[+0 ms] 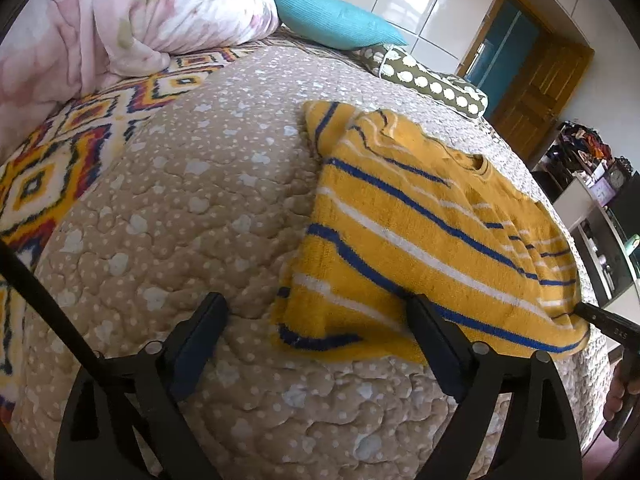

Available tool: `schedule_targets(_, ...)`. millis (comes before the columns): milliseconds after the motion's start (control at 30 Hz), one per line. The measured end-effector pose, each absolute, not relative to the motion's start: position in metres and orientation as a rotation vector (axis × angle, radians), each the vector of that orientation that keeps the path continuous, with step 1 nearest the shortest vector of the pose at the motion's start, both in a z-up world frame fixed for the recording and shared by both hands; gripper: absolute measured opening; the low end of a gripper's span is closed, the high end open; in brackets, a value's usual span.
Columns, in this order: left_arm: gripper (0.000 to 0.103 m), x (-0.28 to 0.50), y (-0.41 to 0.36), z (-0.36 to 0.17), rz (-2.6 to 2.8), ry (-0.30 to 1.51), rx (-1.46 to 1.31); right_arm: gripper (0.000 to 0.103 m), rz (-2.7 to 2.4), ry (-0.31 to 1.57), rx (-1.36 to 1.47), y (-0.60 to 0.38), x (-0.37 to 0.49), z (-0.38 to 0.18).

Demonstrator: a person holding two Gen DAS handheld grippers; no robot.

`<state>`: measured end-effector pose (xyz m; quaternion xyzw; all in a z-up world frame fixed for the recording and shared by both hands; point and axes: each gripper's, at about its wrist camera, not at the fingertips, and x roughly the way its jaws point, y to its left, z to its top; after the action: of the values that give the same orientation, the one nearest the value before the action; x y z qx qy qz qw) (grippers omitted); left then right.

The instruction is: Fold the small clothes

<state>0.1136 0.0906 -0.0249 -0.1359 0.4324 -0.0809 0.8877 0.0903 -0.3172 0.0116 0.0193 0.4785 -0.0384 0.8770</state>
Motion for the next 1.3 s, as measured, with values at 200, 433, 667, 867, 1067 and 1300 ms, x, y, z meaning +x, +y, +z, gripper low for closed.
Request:
schedule_targets(200, 0.093, 0.113, 0.086, -0.025, -0.164, 0.901, -0.261, 0.06, -0.141, 0.956, 0.113, -0.351, 0.067, 0.024)
schedule_targets(433, 0.094, 0.108, 0.091, -0.02, -0.188, 0.862, -0.306, 0.059, -0.079, 0.828, 0.147, -0.347, 0.063, 0.047)
schedule_targets(667, 0.094, 0.09, 0.106, 0.01, -0.197, 0.744, -0.377, 0.059, -0.072, 0.833, 0.159, -0.341, 0.125, 0.038)
schedule_targets(867, 0.094, 0.124, 0.07, 0.057, -0.223, 0.76, -0.224, 0.059, -0.091, 0.83, 0.116, -0.338, 0.157, 0.034)
schedule_targets(1067, 0.093, 0.223, 0.035, 0.036, -0.22, 0.921, -0.106, 0.059, -0.092, 0.868, 0.095, -0.335, 0.186, 0.018)
schedule_targets(1300, 0.083, 0.281, 0.058, -0.015, -0.143, 1.039, -0.248, 0.081, -0.143, 0.909, 0.233, -0.364, 0.215, -0.014)
